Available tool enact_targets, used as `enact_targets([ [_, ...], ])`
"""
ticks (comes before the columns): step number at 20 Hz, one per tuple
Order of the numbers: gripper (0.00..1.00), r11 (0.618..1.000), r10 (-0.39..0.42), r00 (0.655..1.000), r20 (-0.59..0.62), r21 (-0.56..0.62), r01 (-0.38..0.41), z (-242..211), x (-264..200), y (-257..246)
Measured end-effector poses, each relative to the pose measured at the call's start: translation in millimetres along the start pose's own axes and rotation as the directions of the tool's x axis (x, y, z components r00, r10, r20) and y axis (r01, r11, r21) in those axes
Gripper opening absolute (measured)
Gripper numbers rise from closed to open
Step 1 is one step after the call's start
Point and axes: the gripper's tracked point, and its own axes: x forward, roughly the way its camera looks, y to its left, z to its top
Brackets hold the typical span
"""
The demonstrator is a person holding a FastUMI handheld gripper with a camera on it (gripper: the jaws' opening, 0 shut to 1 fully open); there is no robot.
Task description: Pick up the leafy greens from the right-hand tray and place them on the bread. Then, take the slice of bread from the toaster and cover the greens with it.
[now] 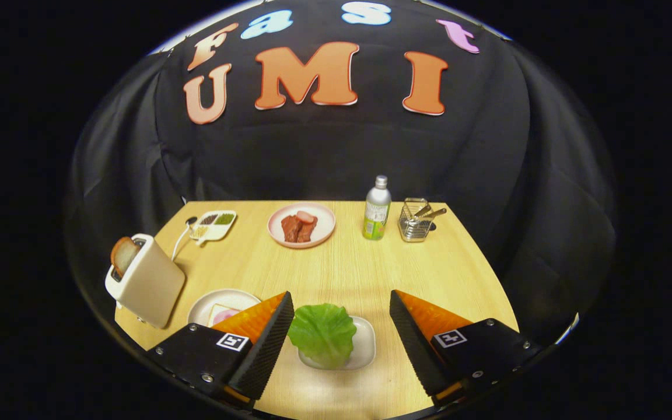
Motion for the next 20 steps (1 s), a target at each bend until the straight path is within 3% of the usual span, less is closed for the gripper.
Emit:
enact_targets([
  [7, 1.00, 0.992, 0.044, 0.974, -0.221, -0.104, -0.068, -54, 44, 14],
  [20, 1.00, 0.976, 0.080, 0.841, -0.535, -0.129, -0.174, -139, 103, 29],
])
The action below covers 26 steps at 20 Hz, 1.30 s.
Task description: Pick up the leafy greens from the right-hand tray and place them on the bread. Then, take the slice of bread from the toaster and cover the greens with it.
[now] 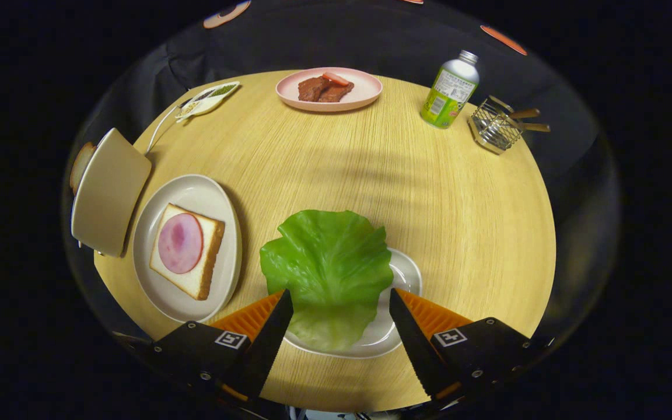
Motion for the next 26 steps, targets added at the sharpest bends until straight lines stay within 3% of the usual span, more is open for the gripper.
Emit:
enact_targets([
  [5, 0.97, 1.000, 0.026, 0.998, -0.049, 0.004, -0.026, -3, 17, 3],
  [11, 0.77, 0.999, 0.020, 0.997, -0.075, -0.026, -0.022, -6, 21, 0],
  [13, 0.66, 1.000, 0.014, 0.996, -0.083, -0.021, -0.016, -8, 20, 0],
  [14, 0.54, 1.000, 0.012, 0.996, -0.084, -0.022, -0.013, -7, 20, 1],
  [16, 0.36, 1.000, 0.006, 0.996, -0.084, -0.027, -0.008, -9, 19, 1],
  [17, 0.32, 1.000, 0.002, 0.996, -0.084, -0.024, -0.004, -9, 19, 1],
  [18, 0.20, 1.000, -0.007, 0.996, -0.085, -0.025, 0.005, -8, 18, -1],
  [20, 0.10, 0.999, -0.035, 0.997, -0.073, -0.013, 0.034, -6, 16, -7],
  [22, 0.04, 0.999, -0.037, 0.997, -0.066, 0.016, 0.038, -4, 10, -8],
  [26, 0.04, 0.998, -0.049, 0.999, -0.024, 0.048, 0.050, 5, -17, -9],
])
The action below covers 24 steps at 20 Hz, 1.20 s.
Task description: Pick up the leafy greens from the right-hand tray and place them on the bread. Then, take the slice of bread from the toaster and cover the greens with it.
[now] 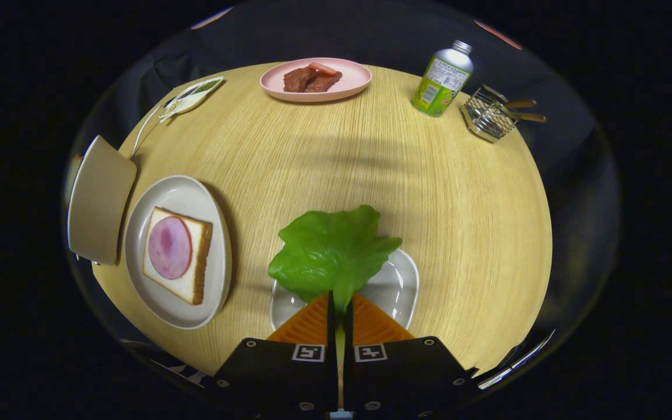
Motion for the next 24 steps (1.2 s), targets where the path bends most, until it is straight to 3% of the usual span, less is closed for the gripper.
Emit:
enact_targets([
  [6, 0.04, 0.999, 0.032, 0.997, 0.076, 0.016, -0.033, 19, -49, 25],
  [12, 0.04, 0.995, 0.098, 0.988, 0.123, -0.031, -0.095, 41, -74, 87],
  [19, 0.04, 0.977, 0.188, 0.975, 0.114, -0.122, -0.174, 57, -69, 169],
  [24, 0.04, 0.969, 0.208, 0.974, 0.086, -0.151, -0.193, 53, -51, 198],
])
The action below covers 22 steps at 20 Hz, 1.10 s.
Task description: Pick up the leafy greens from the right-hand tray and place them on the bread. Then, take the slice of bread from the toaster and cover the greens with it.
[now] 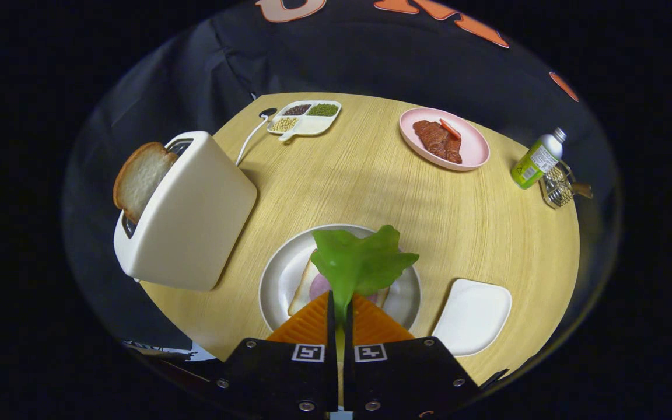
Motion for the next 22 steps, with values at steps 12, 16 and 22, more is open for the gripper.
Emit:
enact_targets([
  [12, 0.39, 0.999, -0.040, 0.998, -0.049, 0.027, 0.042, -25, 24, -4],
  [16, 0.74, 0.997, -0.064, 0.997, -0.051, 0.048, 0.067, -25, 19, -6],
  [22, 0.99, 0.994, -0.093, 0.996, -0.019, 0.058, 0.094, -2, -12, 7],
])
